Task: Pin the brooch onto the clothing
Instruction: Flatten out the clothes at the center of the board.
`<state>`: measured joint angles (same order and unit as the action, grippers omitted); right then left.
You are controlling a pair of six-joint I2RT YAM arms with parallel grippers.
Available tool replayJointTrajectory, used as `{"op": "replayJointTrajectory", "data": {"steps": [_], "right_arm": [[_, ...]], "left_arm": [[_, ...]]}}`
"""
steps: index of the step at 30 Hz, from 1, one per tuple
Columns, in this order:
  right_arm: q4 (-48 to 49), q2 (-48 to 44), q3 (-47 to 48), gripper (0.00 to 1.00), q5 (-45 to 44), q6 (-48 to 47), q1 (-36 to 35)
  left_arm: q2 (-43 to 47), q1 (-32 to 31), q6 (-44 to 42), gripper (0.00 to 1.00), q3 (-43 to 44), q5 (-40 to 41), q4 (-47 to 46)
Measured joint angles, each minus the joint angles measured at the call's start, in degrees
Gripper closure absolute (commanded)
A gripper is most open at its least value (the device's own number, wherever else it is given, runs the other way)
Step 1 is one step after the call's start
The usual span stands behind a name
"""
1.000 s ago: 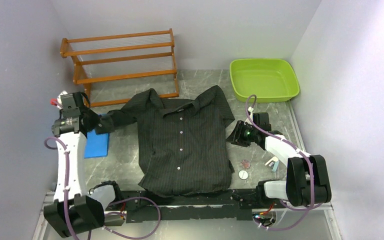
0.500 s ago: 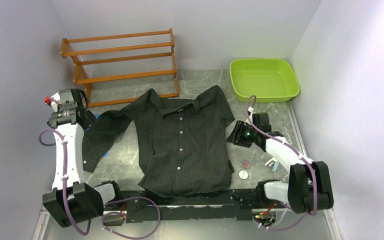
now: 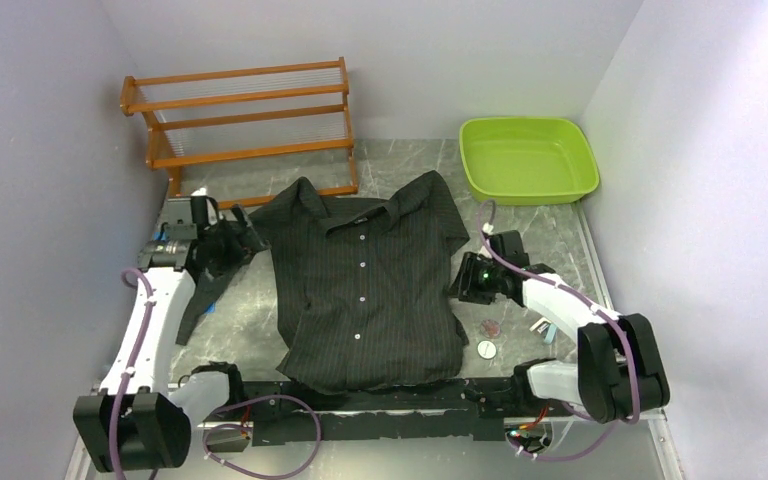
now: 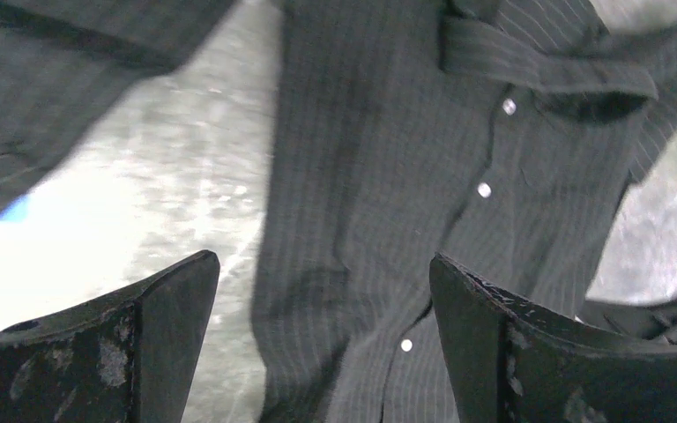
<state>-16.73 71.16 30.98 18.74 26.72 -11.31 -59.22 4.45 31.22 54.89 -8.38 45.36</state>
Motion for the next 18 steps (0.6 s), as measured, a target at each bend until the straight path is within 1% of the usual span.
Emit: {"op": "replayJointTrajectory", "data": {"steps": [4, 6, 8, 10, 11, 13, 14, 15, 18], "right_arm": [[1.2, 2.1, 0.0, 0.50, -0.3, 1.5, -5.6], [2.0, 3.9, 0.0, 0.50, -0.7, 2.2, -8.0], [3.0, 5.5, 1.1, 0.53, -1.2, 3.1, -9.7], [3.8, 7.0, 2.2, 0.60, -2.3, 3.5, -10.8], [4.0, 7.6, 2.6, 0.67, -2.9, 3.6, -11.1], [4.2, 8.2, 3.0, 0.91, -4.4, 3.7, -11.4], [4.1, 8.4, 3.1, 0.98, -5.3, 3.6, -11.5], [3.8, 8.6, 3.1, 1.00, -6.7, 3.7, -11.5], [3.1, 8.5, 3.2, 1.00, -8.7, 3.9, -11.5]], "left_arm": [[-1.7, -7.1, 2.3, 0.06, -2.6, -3.0, -4.8], [-2.3, -10.0, 3.5, 0.06, -4.2, -3.8, -6.8], [-2.9, -12.9, 5.0, 0.06, -6.3, -4.6, -9.2], [-3.6, -14.6, 6.1, 0.06, -8.0, -5.0, -10.7], [-4.1, -15.3, 6.5, 0.06, -8.7, -4.9, -11.3], [-5.2, -16.5, 7.4, 0.06, -10.0, -4.8, -12.3], [-5.8, -16.9, 7.6, 0.06, -10.7, -4.6, -12.8], [-6.4, -17.2, 7.9, 0.06, -11.3, -4.3, -13.1], [-8.0, -17.7, 8.8, 0.06, -12.7, -3.5, -13.7]]}}
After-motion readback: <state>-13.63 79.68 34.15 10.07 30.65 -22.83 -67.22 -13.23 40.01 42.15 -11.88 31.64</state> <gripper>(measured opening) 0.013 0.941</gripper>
